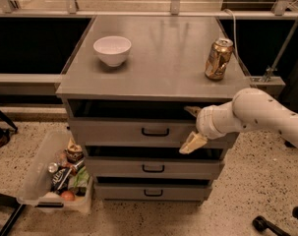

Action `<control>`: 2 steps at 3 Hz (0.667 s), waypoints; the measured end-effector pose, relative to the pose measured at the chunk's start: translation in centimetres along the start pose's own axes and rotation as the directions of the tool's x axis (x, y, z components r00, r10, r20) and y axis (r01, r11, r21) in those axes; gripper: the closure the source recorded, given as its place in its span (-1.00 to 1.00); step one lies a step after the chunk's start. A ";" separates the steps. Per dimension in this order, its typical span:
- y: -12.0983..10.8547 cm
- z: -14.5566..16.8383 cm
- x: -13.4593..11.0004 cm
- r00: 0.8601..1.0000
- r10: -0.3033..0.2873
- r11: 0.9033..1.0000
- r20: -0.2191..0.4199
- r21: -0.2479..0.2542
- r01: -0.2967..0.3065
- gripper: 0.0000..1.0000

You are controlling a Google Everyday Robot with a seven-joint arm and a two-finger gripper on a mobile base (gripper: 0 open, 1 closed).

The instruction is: Open top drawer

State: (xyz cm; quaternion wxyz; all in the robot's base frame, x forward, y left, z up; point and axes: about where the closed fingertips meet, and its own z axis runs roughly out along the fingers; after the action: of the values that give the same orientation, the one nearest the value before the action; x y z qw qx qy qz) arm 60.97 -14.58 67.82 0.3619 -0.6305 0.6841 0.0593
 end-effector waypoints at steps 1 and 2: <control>0.0 0.0 0.0 1.000 0.000 1.000 0.000 0.000 0.000 -0.17; 0.0 0.0 0.0 1.000 0.000 1.000 0.000 0.000 0.000 0.30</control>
Offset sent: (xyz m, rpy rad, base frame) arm 0.0000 0.0000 0.0000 0.0000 0.0000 0.0000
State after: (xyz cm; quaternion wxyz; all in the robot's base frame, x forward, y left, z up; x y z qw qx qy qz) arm 60.96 -14.58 67.81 0.3619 -0.6306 0.6840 0.0594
